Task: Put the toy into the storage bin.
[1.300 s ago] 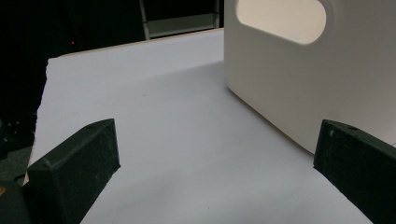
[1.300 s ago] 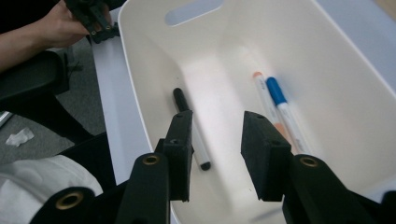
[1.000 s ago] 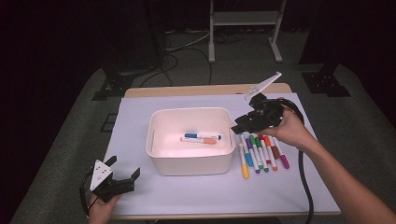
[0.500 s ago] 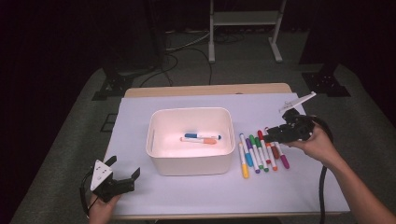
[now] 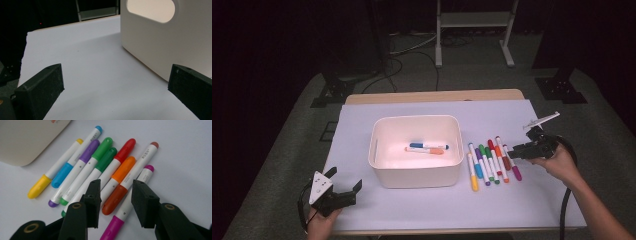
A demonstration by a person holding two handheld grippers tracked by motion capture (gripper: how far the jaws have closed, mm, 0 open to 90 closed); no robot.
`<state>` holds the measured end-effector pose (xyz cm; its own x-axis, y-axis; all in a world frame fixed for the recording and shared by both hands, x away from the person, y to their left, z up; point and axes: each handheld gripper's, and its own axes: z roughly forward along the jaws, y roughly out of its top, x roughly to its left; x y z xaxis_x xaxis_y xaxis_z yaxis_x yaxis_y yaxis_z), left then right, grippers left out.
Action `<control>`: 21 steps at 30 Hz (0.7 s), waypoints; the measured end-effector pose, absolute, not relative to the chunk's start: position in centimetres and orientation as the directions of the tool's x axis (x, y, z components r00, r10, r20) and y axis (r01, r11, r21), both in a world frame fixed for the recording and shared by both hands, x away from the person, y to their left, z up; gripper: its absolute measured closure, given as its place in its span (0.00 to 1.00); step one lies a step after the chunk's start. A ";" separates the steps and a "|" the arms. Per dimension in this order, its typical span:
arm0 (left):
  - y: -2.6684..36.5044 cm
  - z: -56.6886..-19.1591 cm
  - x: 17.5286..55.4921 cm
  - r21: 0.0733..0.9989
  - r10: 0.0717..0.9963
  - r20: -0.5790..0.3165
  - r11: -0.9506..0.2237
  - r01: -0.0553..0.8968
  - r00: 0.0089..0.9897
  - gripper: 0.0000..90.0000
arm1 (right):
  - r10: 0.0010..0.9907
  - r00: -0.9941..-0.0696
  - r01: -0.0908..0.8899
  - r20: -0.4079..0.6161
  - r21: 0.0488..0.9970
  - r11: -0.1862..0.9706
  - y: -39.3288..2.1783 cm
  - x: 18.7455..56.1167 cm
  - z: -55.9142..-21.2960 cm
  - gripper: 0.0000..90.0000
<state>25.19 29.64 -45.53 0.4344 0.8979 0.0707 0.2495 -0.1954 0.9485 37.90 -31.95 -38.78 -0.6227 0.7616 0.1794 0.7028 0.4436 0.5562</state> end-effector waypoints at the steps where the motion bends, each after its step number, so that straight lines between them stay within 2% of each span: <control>1: 29.6 -45.5 25.2 0.948 0.898 0.072 -0.197 0.248 0.435 0.00 | 0.770 -0.614 0.709 0.173 0.551 0.441 -32.0 38.0 -39.0 0.66; 13: 29.7 -45.5 25.2 0.949 0.897 0.071 -0.195 0.246 0.436 0.00 | 0.805 -0.570 0.749 0.165 0.506 0.427 -32.4 38.8 -42.0 0.67; 21: 29.7 -45.5 25.1 0.950 0.896 0.072 -0.196 0.244 0.439 0.00 | 0.822 -0.554 0.759 0.129 0.483 0.436 -32.6 38.8 -42.6 0.70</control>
<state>25.14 29.68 -45.52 0.4385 0.8958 0.0721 0.2438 -0.1958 0.9499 38.82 -32.60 -42.58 -0.5543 0.8223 0.1287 0.7594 0.4364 0.4825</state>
